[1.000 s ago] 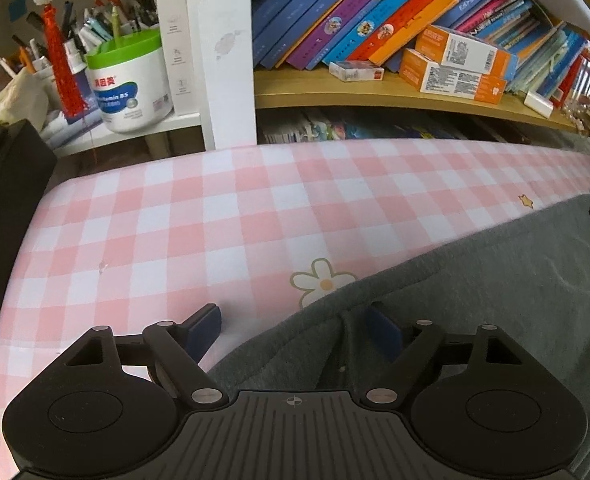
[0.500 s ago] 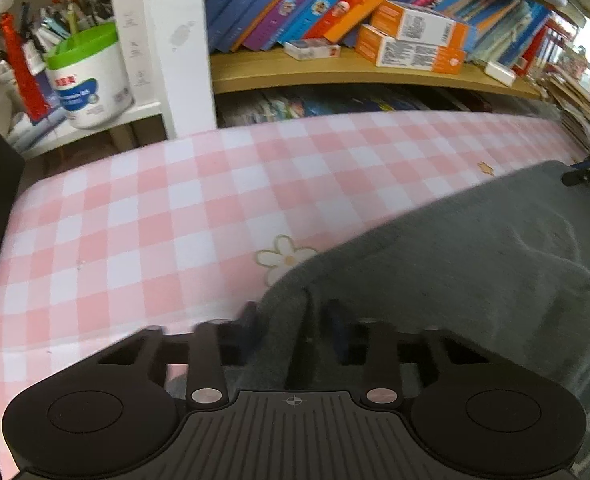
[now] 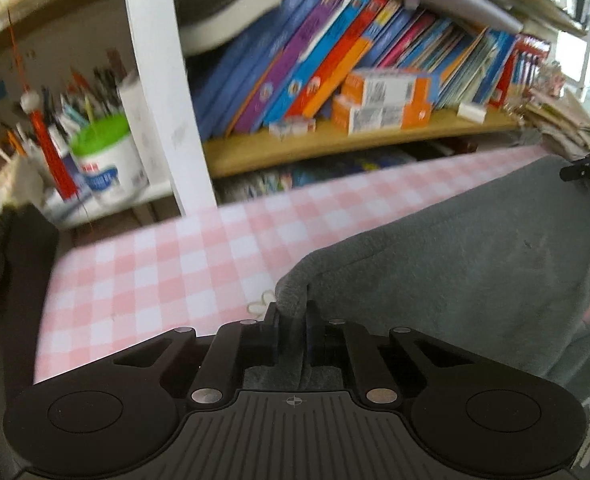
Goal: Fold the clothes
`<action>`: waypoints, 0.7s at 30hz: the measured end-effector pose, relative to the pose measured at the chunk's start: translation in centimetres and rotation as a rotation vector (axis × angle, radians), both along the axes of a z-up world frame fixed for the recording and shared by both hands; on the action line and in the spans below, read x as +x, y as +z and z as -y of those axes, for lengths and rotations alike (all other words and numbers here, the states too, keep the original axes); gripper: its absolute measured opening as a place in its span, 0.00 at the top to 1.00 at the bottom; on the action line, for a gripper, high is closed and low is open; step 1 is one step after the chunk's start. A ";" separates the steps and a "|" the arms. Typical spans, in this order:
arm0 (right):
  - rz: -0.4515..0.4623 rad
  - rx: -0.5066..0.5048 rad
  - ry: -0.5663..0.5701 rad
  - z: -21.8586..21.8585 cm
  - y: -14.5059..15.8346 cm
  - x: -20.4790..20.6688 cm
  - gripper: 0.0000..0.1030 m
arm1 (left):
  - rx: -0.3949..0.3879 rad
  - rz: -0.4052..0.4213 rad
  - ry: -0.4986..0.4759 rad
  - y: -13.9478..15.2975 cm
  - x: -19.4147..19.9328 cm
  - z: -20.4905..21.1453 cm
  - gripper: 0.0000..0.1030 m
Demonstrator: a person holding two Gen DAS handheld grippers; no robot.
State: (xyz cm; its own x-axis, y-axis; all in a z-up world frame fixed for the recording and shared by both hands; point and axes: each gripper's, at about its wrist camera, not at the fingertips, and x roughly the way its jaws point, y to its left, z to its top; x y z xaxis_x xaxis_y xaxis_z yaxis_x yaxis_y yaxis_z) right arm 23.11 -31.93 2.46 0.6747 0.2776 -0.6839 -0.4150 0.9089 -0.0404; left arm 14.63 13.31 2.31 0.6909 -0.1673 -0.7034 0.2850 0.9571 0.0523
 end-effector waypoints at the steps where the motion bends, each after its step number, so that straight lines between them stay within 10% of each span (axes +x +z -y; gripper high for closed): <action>1: 0.022 -0.003 -0.004 0.1 0.4 -0.7 0.89 | -0.001 0.020 -0.001 0.4 -0.5 0.0 0.90; 21: 0.219 -0.007 -0.138 2.2 3.5 -19.5 0.88 | 0.039 0.288 -0.021 3.4 -13.9 2.5 0.90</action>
State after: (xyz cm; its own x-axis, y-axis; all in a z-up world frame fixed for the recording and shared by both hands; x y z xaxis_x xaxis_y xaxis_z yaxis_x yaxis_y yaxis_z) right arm 3.63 -34.18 5.99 0.8379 0.1685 -0.5192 -0.2678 0.9557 -0.1220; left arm 0.75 10.83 5.71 0.8595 -0.1607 -0.4853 0.2733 0.9467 0.1706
